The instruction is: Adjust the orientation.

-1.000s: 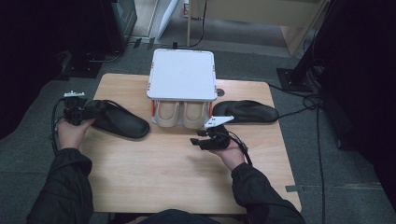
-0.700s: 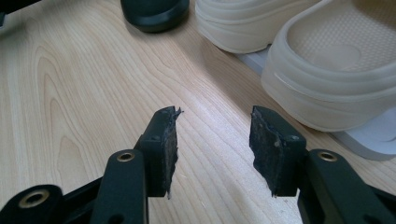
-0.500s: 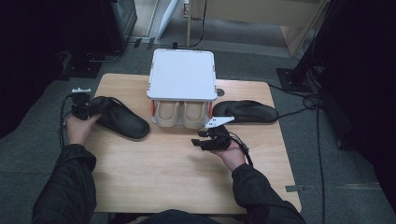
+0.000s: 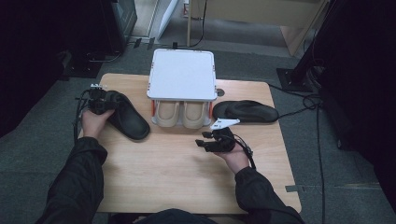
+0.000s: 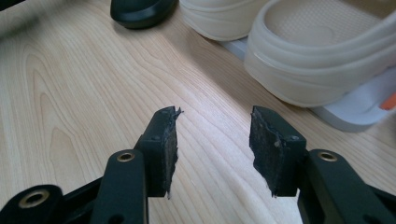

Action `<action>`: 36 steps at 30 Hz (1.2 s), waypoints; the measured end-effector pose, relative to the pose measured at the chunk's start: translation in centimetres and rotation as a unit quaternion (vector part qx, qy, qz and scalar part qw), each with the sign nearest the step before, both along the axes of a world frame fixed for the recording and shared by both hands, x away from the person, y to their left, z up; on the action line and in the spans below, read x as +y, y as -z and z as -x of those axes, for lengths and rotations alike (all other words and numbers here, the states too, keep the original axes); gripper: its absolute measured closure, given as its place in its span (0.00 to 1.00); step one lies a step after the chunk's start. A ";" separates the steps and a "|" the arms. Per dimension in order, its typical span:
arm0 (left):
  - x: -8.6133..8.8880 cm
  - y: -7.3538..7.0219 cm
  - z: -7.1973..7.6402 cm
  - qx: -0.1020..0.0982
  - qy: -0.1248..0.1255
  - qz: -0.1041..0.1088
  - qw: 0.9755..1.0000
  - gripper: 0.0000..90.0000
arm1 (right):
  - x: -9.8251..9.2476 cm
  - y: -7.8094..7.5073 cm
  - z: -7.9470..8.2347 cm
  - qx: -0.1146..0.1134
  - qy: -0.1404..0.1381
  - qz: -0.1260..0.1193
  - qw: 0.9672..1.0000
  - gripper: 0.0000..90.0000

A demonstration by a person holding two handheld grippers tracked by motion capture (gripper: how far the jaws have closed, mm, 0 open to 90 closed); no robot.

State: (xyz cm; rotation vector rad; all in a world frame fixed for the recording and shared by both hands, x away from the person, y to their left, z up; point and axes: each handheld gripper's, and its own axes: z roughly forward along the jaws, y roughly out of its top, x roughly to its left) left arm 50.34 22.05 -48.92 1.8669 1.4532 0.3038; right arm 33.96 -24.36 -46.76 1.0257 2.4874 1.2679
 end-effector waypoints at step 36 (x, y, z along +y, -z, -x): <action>1.1 -2.4 1.1 0.032 0.049 0.114 0.992 0.75 | -0.6 -0.2 0.3 -0.007 0.012 -0.002 1.000 0.58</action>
